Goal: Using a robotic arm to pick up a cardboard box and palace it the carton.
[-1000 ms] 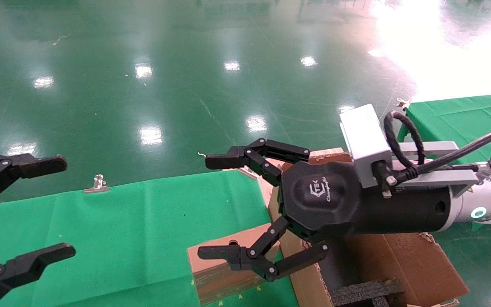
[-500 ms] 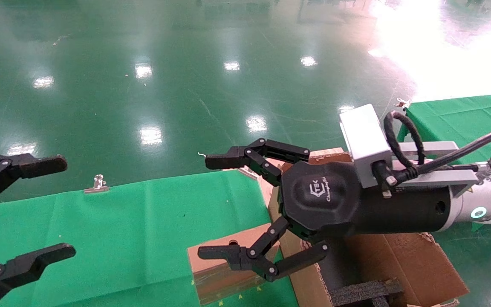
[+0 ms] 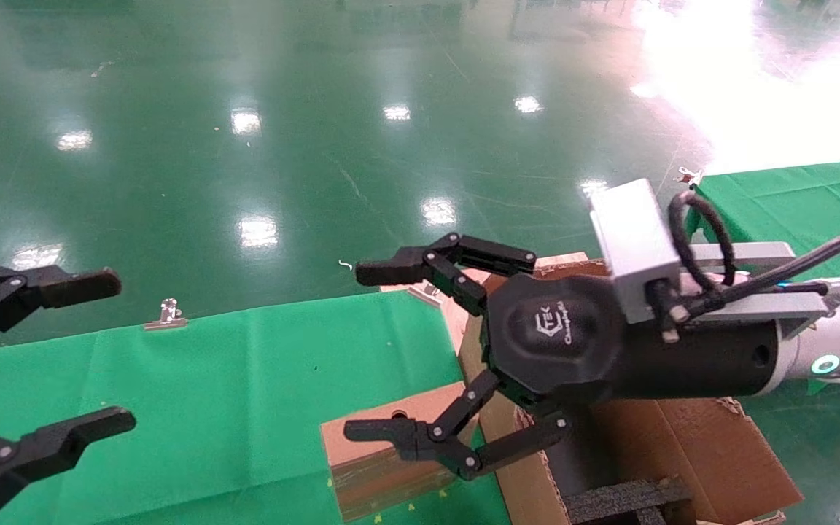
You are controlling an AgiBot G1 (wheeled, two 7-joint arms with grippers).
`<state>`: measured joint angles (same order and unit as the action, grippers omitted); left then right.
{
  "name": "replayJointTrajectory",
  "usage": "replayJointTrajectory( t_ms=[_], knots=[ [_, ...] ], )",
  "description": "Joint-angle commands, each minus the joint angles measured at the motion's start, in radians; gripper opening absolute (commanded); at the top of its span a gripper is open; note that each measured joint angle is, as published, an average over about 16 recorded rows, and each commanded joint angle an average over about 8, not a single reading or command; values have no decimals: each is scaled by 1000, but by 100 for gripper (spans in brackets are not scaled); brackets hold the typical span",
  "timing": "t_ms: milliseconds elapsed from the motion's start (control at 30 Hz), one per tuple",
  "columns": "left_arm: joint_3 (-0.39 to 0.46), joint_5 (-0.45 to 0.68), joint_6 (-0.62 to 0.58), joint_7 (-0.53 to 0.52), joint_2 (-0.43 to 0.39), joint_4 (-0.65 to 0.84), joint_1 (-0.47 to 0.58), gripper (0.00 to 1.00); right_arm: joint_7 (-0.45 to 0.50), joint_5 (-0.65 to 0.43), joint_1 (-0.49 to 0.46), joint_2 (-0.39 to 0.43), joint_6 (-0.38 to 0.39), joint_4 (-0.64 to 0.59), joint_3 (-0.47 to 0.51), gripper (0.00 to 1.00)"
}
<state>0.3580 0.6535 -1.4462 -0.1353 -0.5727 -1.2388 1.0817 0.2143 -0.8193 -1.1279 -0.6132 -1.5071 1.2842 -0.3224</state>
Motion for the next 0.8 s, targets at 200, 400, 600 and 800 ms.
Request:
replayJointTrajectory(
  t_ms=[200,400,600,800],
  knots=[
    [0,0,0,0,0,0,0,0,56,-175,-114,-20,-25,-12,-85,100],
    [0,0,0,0,0,0,0,0,90,-354,-231,-77,-56,-49,-188,100],
    [0,0,0,0,0,0,0,0,98,-503,-329,-148,-65,-89,-297,100],
    [0,0,0,0,0,0,0,0,83,-619,-411,-225,-69,-142,-407,100]
  ],
)
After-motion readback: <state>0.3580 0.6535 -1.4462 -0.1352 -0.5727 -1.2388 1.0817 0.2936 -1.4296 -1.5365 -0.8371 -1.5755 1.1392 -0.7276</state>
